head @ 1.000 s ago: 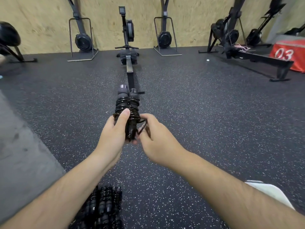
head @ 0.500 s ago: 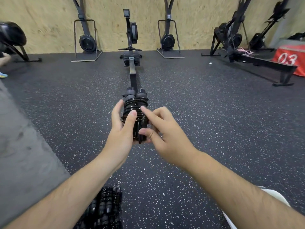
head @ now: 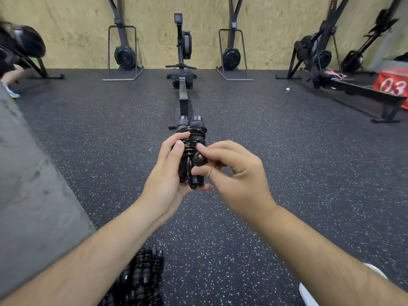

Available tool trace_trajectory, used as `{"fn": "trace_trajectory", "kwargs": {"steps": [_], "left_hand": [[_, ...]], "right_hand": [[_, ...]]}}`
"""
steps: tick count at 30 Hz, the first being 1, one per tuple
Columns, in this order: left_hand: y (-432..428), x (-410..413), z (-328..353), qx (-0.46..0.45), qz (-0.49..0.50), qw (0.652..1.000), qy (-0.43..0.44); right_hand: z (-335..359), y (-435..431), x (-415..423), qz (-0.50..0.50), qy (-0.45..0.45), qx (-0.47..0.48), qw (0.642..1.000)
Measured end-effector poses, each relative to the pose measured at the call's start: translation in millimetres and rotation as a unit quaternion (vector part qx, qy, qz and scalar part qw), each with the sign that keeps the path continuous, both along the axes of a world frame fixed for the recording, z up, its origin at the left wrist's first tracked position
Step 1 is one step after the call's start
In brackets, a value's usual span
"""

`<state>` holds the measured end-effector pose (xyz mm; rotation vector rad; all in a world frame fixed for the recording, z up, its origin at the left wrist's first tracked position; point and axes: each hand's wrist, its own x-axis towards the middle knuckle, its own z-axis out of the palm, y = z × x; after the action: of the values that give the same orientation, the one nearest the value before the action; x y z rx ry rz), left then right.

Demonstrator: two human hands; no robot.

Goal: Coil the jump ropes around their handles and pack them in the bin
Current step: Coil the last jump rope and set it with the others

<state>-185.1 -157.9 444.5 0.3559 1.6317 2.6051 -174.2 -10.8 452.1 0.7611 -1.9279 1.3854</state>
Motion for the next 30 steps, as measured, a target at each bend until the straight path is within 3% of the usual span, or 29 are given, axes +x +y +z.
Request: {"fn": "trace_trajectory", "kwargs": {"steps": [4,7,11,16,20,23,27,30], "left_hand": [[-4,0,3,0.026,-0.021,0.999,-0.004],[-9,1,4,0.054,-0.058,0.997,0.001],[-13,2,3,0.051,-0.082,0.995,0.005],[-6,4,-1,0.028,-0.076,0.997,0.002],[-2,6,-3,0.012,-0.078,0.997,0.01],[0,7,-5,-0.011,-0.084,0.996,0.019],[2,8,-2,0.033,-0.092,0.995,0.024],[2,6,-1,0.071,-0.093,0.993,0.015]], "right_hand": [[1,4,0,0.01,0.005,0.084,0.996],[5,10,-4,-0.054,0.043,0.172,0.983],[11,15,-3,-0.083,0.033,0.221,0.971],[18,10,2,-0.167,0.102,0.365,0.91],[21,7,7,-0.202,0.094,0.433,0.873],[19,8,4,-0.155,0.099,0.418,0.89],[8,6,2,-0.107,-0.002,0.215,0.971],[1,0,2,-0.078,-0.059,0.134,0.986]]}}
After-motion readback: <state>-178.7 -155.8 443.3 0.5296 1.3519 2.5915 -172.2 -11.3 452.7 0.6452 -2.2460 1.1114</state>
